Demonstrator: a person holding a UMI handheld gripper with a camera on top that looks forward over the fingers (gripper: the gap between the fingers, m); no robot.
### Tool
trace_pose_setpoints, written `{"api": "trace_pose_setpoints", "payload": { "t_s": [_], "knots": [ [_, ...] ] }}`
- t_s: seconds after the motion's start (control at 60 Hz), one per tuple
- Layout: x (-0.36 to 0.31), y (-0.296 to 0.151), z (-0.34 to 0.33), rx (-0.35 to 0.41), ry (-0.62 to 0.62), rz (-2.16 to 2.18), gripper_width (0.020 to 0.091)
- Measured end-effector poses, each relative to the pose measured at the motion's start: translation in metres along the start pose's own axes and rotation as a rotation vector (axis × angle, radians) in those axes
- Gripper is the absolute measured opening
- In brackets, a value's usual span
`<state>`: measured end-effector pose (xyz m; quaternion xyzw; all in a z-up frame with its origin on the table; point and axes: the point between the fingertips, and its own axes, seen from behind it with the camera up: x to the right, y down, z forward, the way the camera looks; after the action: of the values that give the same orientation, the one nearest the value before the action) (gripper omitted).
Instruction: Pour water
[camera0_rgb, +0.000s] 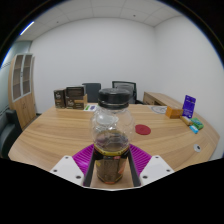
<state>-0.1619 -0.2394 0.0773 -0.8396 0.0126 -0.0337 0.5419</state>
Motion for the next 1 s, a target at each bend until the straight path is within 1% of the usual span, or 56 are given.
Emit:
{"api": "trace_pose_setpoints", "payload": {
  "t_s": [0.033, 0.133, 0.183, 0.233, 0.367, 0.45, 0.567, 0.717, 0.8, 1.0],
  "knots": [
    [-0.003, -0.003, 0.002, 0.017, -0.006, -0.004, 0.0522],
    [-0.001, -0.005, 0.003, 0.039, -0.012, -0.011, 0.0469],
    [-0.001, -0.007, 0.003, 0.044, -0.007, -0.016, 0.042],
    [0.003, -0.009, 0.003, 0.047, 0.005, -0.029, 0.0398],
    [0.019, -0.03, -0.002, 0.04, 0.013, -0.068, 0.0397],
    [0.041, -0.053, -0.003, 0.045, 0.052, -0.132, 0.0397],
    [0.085, -0.089, 0.004, 0.051, 0.143, -0.274, 0.0398],
    [0.128, -0.132, 0.031, 0.031, 0.294, -0.554, 0.0397],
    [0.146, -0.157, 0.05, 0.016, 0.353, -0.739, 0.0397],
    [0.139, -0.188, 0.09, 0.016, 0.476, -1.243, 0.0396]
  ]
}}
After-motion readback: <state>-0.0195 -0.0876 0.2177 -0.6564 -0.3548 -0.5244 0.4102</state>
